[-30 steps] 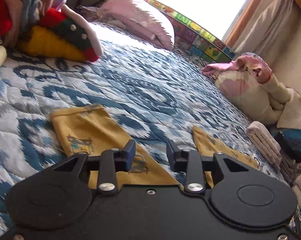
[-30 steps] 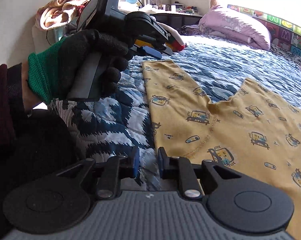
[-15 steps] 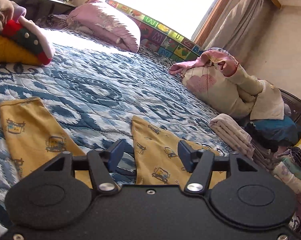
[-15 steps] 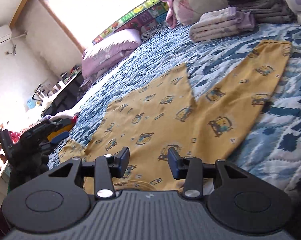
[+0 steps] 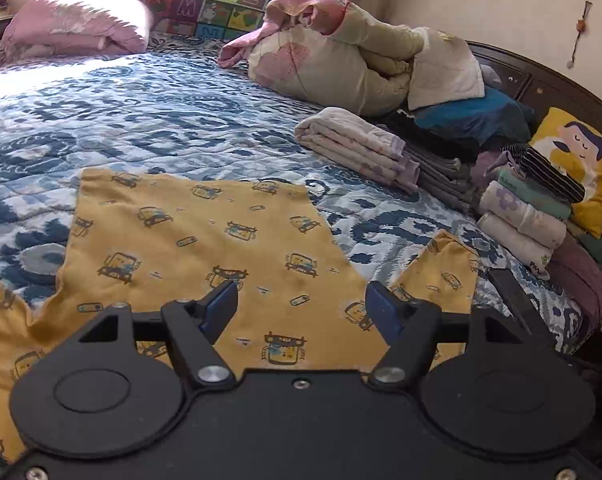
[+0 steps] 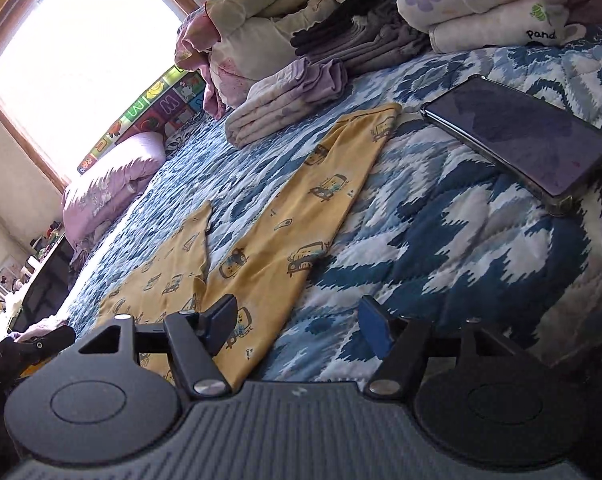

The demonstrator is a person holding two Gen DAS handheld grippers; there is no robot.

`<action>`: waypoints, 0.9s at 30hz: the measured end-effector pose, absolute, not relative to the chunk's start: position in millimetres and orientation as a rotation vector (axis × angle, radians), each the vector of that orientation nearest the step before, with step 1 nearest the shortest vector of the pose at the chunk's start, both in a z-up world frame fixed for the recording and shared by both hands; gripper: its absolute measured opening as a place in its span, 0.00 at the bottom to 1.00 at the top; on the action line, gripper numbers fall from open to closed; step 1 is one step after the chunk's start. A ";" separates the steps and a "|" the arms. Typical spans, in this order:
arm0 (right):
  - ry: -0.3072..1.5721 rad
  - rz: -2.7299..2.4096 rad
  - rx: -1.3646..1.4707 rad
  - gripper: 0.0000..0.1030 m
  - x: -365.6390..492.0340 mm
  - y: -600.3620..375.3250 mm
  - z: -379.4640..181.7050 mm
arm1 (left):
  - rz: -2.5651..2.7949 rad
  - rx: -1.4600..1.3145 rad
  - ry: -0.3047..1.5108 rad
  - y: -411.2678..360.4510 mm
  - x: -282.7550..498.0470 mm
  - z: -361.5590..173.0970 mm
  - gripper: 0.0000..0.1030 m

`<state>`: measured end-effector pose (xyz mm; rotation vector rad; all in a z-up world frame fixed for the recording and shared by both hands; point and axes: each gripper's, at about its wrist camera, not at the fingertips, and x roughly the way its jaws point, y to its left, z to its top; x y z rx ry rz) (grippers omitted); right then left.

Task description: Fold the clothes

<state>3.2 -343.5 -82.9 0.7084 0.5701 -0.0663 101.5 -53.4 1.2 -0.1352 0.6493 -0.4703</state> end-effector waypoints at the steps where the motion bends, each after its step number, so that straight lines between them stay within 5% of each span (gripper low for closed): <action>1: 0.572 -0.061 0.707 0.62 3.5 -341.8 -83.6 | -0.496 -0.104 0.654 -68.9 104.6 6.5 0.68; 11: 0.527 -0.061 0.694 0.59 -3.3 -328.9 -92.4 | -0.697 0.384 0.733 -269.2 154.8 23.4 0.66; 23: 0.505 -0.031 0.763 0.60 -5.1 -337.5 -100.1 | -0.765 0.682 0.789 -408.3 167.9 -21.9 0.47; 27: 0.498 -0.029 0.792 0.61 -3.7 -340.8 -101.0 | -0.733 0.730 0.816 -427.2 174.2 -37.2 0.33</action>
